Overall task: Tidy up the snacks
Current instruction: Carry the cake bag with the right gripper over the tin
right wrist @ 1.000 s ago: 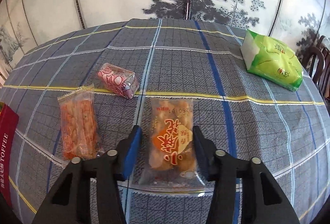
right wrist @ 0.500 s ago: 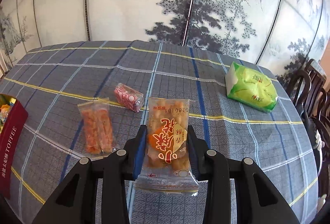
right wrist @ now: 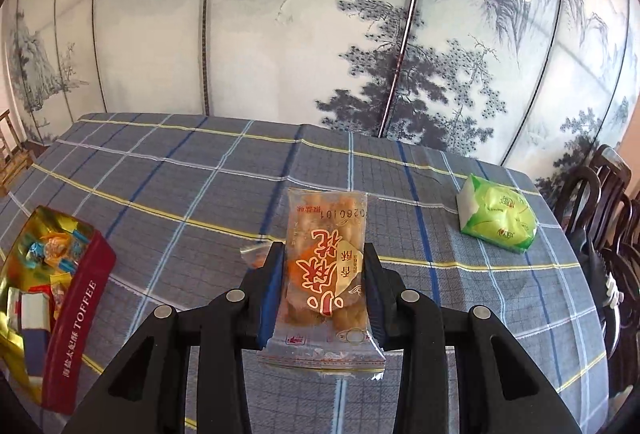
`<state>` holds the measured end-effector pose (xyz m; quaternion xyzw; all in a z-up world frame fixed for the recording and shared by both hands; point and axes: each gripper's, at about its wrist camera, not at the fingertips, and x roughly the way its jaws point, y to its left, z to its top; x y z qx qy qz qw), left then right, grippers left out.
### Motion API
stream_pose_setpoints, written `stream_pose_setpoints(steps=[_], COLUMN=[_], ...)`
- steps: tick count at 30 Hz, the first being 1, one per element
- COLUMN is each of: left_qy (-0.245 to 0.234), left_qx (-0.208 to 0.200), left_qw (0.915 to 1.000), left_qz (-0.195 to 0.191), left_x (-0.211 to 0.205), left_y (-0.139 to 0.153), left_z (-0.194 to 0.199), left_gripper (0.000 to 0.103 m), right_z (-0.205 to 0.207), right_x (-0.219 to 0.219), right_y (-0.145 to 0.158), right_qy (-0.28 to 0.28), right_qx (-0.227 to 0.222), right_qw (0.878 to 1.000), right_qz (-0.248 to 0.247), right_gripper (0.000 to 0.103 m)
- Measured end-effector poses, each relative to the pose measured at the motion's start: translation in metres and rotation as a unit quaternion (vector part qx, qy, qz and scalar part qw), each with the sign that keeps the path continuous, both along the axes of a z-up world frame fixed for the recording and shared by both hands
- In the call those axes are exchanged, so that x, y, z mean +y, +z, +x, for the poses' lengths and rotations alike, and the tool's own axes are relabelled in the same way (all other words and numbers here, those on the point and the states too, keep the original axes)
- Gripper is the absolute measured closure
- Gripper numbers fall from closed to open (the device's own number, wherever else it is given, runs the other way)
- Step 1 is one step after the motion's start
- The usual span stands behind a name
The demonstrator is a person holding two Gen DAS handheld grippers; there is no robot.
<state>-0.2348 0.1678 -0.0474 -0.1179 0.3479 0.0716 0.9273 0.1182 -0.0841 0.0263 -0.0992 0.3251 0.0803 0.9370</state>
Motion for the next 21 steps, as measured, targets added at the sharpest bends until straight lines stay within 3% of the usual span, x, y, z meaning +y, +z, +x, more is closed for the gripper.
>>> stream_pose_setpoints(steps=[10,21], left_qy=[0.025,0.050], left_qx=[-0.015,-0.017], left_qw=[0.9994,0.9980], left_qz=[-0.018,-0.035], left_x=[0.017,0.034], left_y=[0.000,-0.004], left_z=[-0.020,-0.038], left_gripper=[0.011,0.011], right_z=[-0.025,-0.049], right_x=[0.061,0.124], right_y=[0.016,0.013], right_qy=[0.041,0.084], right_qx=[-0.013,-0.012], right_qw=[0.999,0.996], right_qz=[-0.008,-0.018], right_gripper=[0.065,0.065])
